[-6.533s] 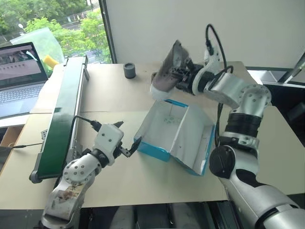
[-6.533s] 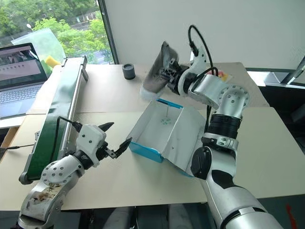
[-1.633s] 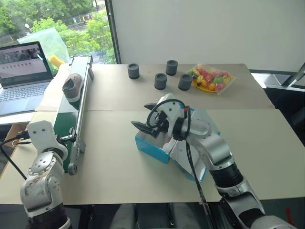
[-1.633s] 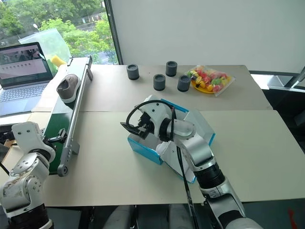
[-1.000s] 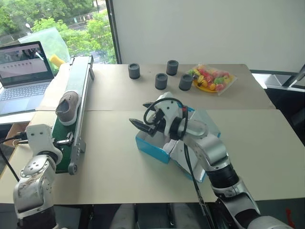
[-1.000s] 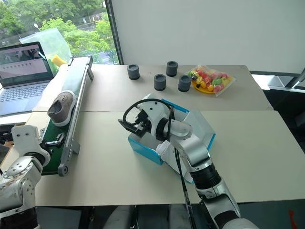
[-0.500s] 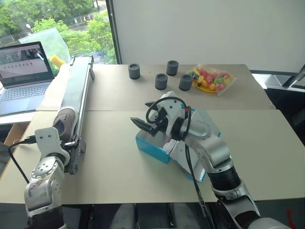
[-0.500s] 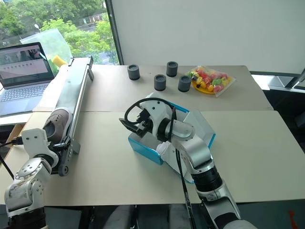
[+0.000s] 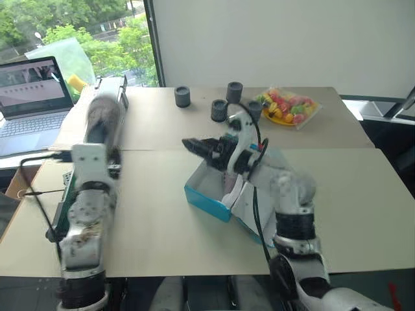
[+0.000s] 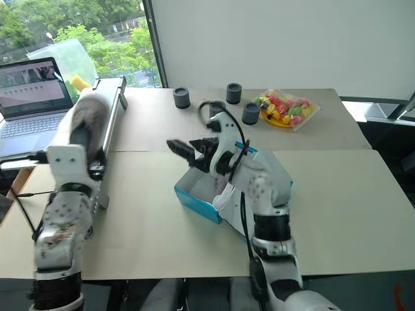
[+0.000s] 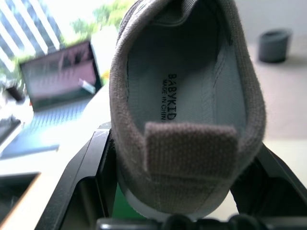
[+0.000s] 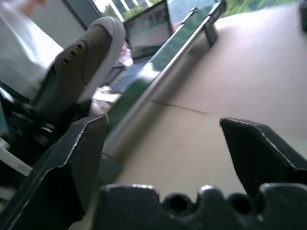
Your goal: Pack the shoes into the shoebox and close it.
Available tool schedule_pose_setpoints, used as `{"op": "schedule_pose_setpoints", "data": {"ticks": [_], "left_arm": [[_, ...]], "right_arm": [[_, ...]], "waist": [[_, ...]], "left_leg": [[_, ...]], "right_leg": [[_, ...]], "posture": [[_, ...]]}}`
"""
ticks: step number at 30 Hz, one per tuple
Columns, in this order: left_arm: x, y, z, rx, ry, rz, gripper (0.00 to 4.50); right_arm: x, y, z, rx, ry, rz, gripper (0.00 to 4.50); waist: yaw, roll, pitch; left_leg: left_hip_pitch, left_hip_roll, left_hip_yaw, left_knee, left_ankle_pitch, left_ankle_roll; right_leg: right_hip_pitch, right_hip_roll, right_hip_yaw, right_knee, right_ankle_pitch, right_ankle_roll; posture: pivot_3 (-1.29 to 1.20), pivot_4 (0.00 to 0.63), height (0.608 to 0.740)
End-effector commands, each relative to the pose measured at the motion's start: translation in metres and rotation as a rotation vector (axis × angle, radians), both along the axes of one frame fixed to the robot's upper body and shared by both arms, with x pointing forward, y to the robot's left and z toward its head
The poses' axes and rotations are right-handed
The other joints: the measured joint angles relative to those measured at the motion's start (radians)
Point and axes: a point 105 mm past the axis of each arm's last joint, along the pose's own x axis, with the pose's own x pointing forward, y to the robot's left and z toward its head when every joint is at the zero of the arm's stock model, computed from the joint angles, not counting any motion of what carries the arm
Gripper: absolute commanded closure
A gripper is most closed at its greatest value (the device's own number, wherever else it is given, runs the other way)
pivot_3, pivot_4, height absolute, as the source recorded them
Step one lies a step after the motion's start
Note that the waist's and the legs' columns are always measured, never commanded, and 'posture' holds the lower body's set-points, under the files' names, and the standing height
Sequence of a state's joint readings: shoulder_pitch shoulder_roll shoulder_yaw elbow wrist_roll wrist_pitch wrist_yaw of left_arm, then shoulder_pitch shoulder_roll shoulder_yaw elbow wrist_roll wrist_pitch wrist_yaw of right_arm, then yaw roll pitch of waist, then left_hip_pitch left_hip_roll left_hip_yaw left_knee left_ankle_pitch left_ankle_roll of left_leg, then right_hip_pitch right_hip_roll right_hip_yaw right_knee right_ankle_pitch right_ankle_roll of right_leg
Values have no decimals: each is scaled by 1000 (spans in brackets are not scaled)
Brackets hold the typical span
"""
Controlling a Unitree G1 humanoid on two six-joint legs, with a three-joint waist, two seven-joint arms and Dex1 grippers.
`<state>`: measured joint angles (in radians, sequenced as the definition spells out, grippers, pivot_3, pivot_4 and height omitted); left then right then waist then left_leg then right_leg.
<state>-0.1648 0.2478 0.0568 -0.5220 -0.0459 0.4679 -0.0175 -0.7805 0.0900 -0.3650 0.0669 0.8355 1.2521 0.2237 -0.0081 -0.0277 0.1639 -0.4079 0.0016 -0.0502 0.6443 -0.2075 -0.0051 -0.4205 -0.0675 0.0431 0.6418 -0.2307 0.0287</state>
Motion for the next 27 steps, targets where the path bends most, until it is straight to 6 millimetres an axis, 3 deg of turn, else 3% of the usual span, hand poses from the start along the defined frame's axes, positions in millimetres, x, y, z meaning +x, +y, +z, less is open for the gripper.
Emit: {"op": "schedule_pose_setpoints", "data": {"ticks": [1, 7, 13, 19, 23, 27], "left_arm": [[-14, -48, 10, -68, -37, -225, 1892], [-38, -100, 10, -113, 53, -494, 1892], [-36, -96, 11, -186, 101, -542, 1892], [-43, -99, -2, -386, 284, -660, 1892], [-47, -98, -7, -323, 321, -671, 1892], [-43, -99, 3, -309, 282, -666, 1892]], "right_arm": [[-14, 13, 11, 187, 156, 165, 0], [-19, 17, 31, 249, 154, 193, 0], [-17, 20, 33, 266, 168, 143, 0], [-6, 9, 46, 315, 150, 66, 0], [-5, 7, 48, 306, 142, 48, 0], [-9, 12, 45, 249, 126, 48, 0]], "waist": [[-5, 0, 0], [-43, 1, 1], [-40, 1, 1], [-38, 1, 1], [-43, 1, 1], [-40, 1, 1]], "left_leg": [[-1, -1, 1, 0, 0, 0], [-7, -2, 5, -1, 0, 1], [-5, -1, 7, 1, 0, 2], [-6, -1, 7, 2, 0, 2], [-6, -1, 7, 2, 0, 2], [-4, -1, 8, 2, 0, 2]], "right_leg": [[-1, -2, 0, -1, 0, 0], [-7, 2, 2, 4, 0, 1], [-3, 6, 2, -1, -1, 1], [-3, 6, 1, -1, -1, 2], [-3, 7, 1, -1, -1, 2], [-2, 7, 2, 0, -1, 2]], "posture": [[0, 150, 740], [0, 150, 740], [0, 150, 740], [0, 150, 740], [0, 150, 740], [0, 150, 740]]}}
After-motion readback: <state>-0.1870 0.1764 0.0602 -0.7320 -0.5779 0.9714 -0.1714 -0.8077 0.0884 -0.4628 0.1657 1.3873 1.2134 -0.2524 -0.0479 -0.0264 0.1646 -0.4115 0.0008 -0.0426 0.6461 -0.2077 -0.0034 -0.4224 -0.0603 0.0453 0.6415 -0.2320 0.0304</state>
